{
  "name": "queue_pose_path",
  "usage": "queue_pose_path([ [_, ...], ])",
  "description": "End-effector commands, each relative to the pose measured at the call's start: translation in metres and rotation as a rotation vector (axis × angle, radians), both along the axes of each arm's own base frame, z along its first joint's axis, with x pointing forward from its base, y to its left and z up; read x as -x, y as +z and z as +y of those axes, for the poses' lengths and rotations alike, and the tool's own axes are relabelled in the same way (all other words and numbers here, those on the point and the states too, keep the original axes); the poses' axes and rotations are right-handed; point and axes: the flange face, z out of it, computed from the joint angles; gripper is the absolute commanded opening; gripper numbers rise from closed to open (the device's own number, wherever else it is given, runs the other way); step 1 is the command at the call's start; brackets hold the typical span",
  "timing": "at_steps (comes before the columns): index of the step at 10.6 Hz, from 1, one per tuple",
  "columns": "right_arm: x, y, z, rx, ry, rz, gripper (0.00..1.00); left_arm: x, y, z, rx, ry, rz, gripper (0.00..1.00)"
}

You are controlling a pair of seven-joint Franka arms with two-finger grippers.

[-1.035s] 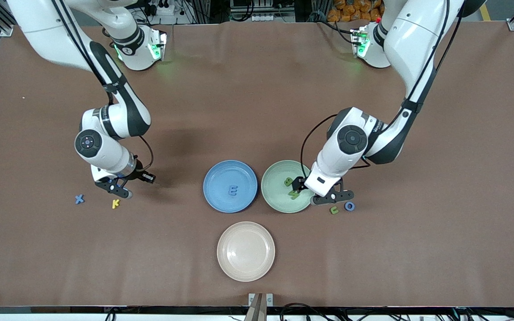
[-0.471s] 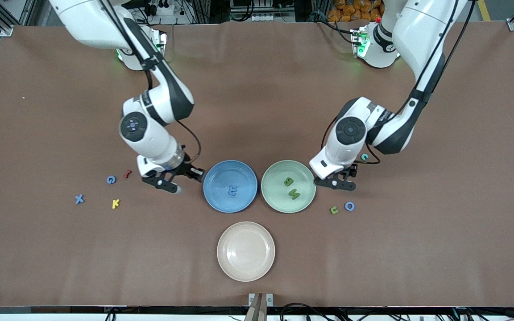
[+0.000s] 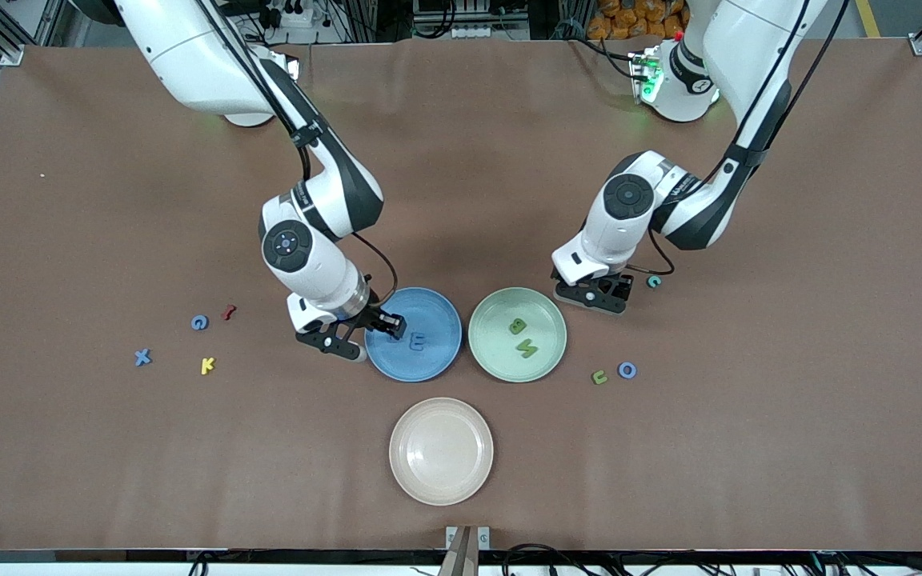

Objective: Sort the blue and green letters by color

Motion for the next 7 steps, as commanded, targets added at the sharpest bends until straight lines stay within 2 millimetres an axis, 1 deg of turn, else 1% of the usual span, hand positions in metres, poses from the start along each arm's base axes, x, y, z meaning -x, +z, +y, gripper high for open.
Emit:
queue_pose_path([
  [1, -0.008, 0.024, -0.048, 0.044, 0.124, 0.081, 1.00, 0.000, -0.001, 0.030, 0.008, -0.056, -0.031, 1.00],
  [2, -0.010, 0.032, -0.075, 0.049, 0.141, 0.078, 1.00, 0.000, -0.001, 0.029, 0.008, -0.059, -0.031, 1.00],
  [3, -0.010, 0.042, -0.106, 0.057, 0.190, 0.063, 1.00, 0.000, -0.003, 0.030, 0.008, -0.060, -0.028, 1.00],
  [4, -0.009, 0.048, -0.133, 0.070, 0.226, 0.053, 1.00, 0.000, -0.006, 0.030, 0.009, -0.057, -0.022, 0.97],
  [6, -0.005, 0.043, -0.190, 0.143, 0.273, 0.061, 1.00, -0.003, -0.013, 0.031, 0.014, -0.048, -0.010, 0.90],
  [7, -0.002, 0.036, -0.223, 0.187, 0.271, 0.077, 1.00, -0.004, -0.018, 0.030, 0.014, -0.047, -0.002, 0.90],
])
